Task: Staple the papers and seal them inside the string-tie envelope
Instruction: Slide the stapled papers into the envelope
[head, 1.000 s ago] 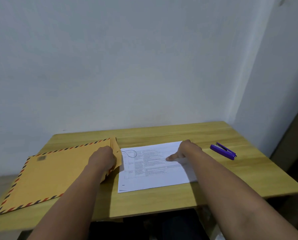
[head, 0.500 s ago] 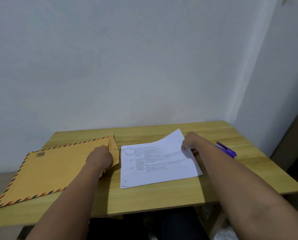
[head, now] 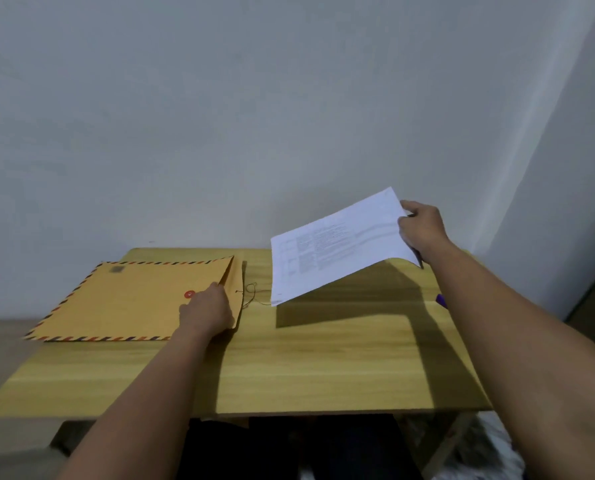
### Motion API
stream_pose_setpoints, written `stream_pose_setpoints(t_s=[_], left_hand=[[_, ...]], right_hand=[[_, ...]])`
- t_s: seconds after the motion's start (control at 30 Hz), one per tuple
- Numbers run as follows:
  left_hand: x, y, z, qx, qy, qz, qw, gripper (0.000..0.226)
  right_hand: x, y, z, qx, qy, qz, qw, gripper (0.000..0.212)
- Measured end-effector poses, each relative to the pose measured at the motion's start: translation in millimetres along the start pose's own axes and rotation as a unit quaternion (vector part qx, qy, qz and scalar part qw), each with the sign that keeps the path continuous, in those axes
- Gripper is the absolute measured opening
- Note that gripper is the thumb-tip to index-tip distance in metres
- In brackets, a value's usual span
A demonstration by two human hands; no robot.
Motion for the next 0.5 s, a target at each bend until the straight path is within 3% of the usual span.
stream_pose_setpoints(t_s=[0.2, 0.33, 0.5], left_hand=[[0, -1, -7, 0.036, 0.074, 0.011, 0.997, 0.047], [0, -5, -7, 0.045, 0.09, 0.053, 0.994, 0.083], [-5, -6, -10, 0.054, 0.07, 0.09, 0.992, 0.092]], right_hand=[[40, 17, -4, 0.043, -0.007, 0.039, 0.998, 0.054], [59, 23, -18, 0.046, 0.016, 0.044, 0.998, 0.057], [57, 25, -15, 0.014, 0.049, 0.038, 0.998, 0.059]])
Point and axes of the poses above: each hand's wrist, its own y-axis away from the middle knuckle, its own x-axis out of the palm, z = x × y, the point moved 1 cm from there along -y, towards the middle knuckle, and after that the axes turned 8 degrees about -z, right-handed, at the moved point
